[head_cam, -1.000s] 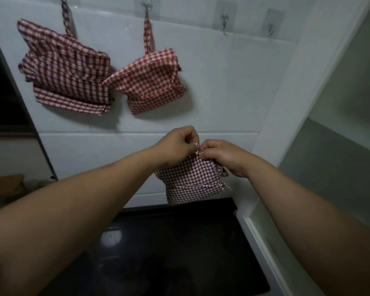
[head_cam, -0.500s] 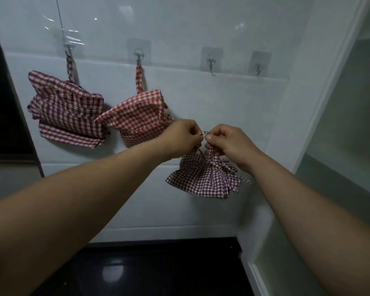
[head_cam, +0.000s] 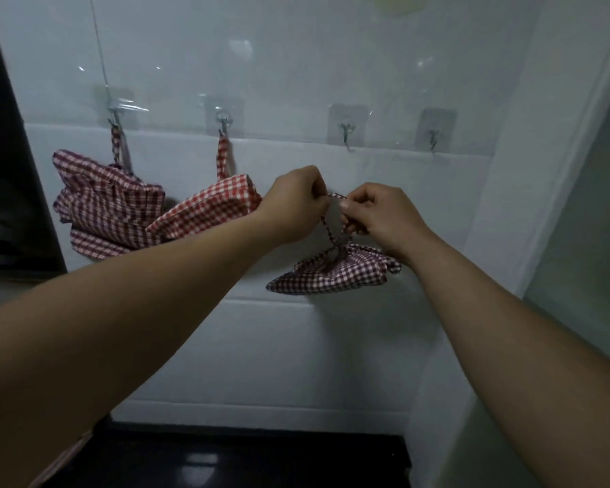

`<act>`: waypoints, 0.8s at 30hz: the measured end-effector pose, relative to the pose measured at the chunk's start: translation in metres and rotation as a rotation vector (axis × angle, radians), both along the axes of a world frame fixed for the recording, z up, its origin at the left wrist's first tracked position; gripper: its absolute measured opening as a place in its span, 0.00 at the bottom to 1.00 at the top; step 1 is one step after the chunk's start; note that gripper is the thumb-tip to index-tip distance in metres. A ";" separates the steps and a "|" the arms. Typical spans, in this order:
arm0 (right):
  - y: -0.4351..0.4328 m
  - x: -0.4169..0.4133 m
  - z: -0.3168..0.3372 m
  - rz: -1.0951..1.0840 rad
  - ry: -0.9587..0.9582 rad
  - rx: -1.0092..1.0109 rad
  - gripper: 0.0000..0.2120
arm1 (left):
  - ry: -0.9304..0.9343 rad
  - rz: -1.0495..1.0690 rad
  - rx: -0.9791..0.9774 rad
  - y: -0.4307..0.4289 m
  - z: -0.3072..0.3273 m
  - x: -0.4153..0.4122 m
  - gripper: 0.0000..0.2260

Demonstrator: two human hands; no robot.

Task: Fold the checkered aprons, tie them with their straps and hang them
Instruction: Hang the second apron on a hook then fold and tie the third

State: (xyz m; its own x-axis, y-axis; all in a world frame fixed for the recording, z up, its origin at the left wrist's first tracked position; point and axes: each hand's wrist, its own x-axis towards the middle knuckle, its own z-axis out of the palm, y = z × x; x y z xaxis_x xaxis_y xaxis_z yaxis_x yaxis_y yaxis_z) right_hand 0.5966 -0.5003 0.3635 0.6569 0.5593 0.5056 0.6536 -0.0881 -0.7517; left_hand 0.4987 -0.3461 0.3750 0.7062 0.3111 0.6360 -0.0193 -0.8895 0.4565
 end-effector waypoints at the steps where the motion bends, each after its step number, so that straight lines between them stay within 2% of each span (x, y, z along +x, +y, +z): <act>1: 0.001 0.002 0.002 -0.012 -0.016 0.011 0.06 | -0.003 -0.008 0.005 -0.001 0.004 0.002 0.04; 7: 0.002 0.005 0.024 -0.064 -0.070 0.103 0.06 | -0.069 0.044 0.097 -0.005 0.039 0.006 0.05; 14: 0.001 0.007 0.045 -0.138 -0.164 0.138 0.06 | -0.065 0.069 0.081 -0.003 0.057 0.009 0.04; 20: 0.010 0.013 0.063 -0.190 -0.230 0.165 0.06 | -0.148 0.104 0.071 -0.006 0.074 0.012 0.03; 24: 0.021 0.023 0.076 -0.262 -0.238 0.129 0.08 | -0.082 0.166 0.077 -0.005 0.083 0.021 0.05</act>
State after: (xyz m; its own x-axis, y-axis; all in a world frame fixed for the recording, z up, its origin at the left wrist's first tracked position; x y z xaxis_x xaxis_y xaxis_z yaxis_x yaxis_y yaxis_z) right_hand 0.6200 -0.4793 0.4394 0.6246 0.3100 0.7168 0.7794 -0.1898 -0.5971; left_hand 0.5197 -0.3511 0.4585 0.5945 0.3672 0.7154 0.0962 -0.9157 0.3902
